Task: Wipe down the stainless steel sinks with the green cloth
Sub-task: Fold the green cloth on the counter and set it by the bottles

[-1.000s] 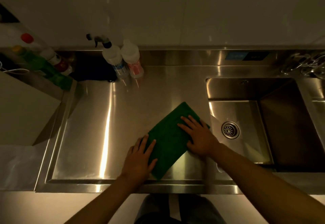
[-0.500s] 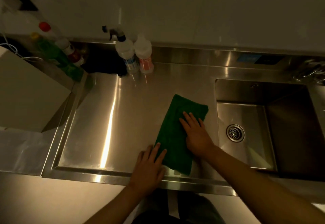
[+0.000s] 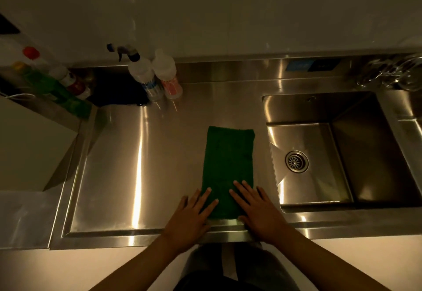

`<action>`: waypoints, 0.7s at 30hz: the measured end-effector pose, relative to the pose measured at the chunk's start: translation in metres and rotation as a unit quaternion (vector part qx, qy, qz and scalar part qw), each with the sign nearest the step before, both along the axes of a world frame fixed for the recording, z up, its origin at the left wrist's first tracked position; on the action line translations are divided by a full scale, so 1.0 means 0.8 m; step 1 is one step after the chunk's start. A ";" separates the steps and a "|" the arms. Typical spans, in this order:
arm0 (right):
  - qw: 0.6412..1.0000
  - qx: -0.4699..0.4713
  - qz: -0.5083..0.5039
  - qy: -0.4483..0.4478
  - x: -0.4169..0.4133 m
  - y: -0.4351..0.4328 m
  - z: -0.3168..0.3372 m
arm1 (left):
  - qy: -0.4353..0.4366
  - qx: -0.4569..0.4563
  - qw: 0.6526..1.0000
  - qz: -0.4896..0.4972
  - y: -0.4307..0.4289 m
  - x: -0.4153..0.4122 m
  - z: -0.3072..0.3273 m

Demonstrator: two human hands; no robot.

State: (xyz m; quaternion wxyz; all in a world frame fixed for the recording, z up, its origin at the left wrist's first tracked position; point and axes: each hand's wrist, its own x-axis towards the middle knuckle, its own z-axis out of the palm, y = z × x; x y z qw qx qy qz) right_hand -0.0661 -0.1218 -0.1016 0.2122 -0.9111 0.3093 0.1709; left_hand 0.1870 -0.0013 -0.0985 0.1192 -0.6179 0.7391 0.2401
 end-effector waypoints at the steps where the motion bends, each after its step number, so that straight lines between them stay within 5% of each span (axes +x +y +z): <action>1: 1.000 -0.001 0.004 0.002 -0.010 -0.003 0.003 | -0.012 -0.009 1.000 0.001 0.004 -0.013 0.006; 21: 0.978 -0.169 0.064 -0.100 -0.027 0.000 0.008 | -0.030 -0.134 0.990 -0.022 -0.012 -0.013 0.009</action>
